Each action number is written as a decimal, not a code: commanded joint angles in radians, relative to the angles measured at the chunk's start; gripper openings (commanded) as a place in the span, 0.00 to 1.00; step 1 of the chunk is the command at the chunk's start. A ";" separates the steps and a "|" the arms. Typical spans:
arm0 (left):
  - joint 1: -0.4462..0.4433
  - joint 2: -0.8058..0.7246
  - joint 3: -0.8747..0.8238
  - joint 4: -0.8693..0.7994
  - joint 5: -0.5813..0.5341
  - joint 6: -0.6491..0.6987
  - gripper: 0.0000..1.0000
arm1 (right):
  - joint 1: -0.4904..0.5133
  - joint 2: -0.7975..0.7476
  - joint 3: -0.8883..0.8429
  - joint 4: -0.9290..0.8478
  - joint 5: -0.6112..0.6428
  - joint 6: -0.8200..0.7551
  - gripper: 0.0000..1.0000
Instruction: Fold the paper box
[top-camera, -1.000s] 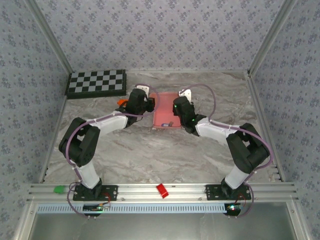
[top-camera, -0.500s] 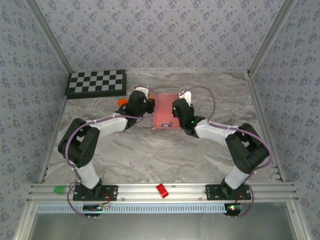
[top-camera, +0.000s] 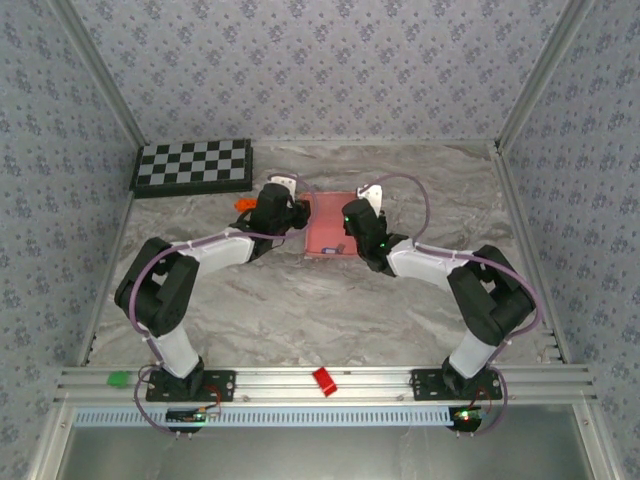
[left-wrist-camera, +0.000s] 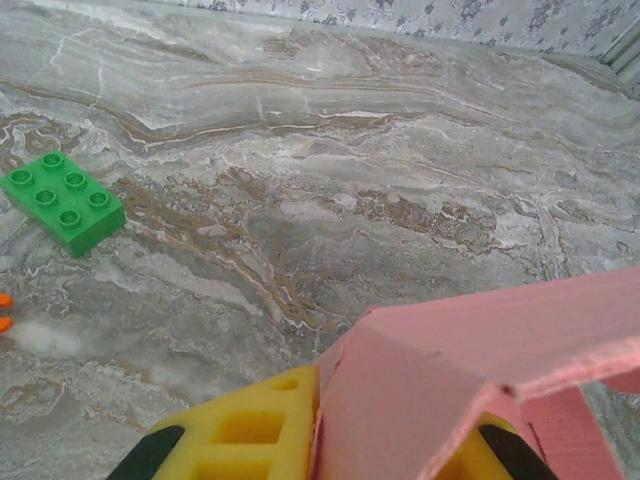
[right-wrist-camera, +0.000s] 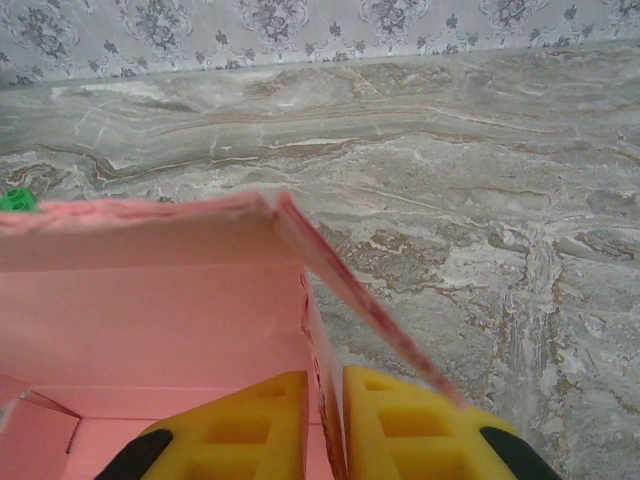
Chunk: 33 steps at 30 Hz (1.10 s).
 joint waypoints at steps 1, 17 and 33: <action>-0.013 -0.032 -0.006 0.005 0.017 -0.011 0.14 | 0.010 0.018 0.003 0.002 0.043 0.032 0.17; -0.029 -0.037 -0.045 0.025 0.004 -0.035 0.11 | 0.023 0.033 -0.002 -0.023 0.061 0.097 0.18; -0.048 -0.050 -0.100 0.051 -0.006 -0.060 0.08 | 0.053 0.014 -0.046 -0.042 0.093 0.152 0.18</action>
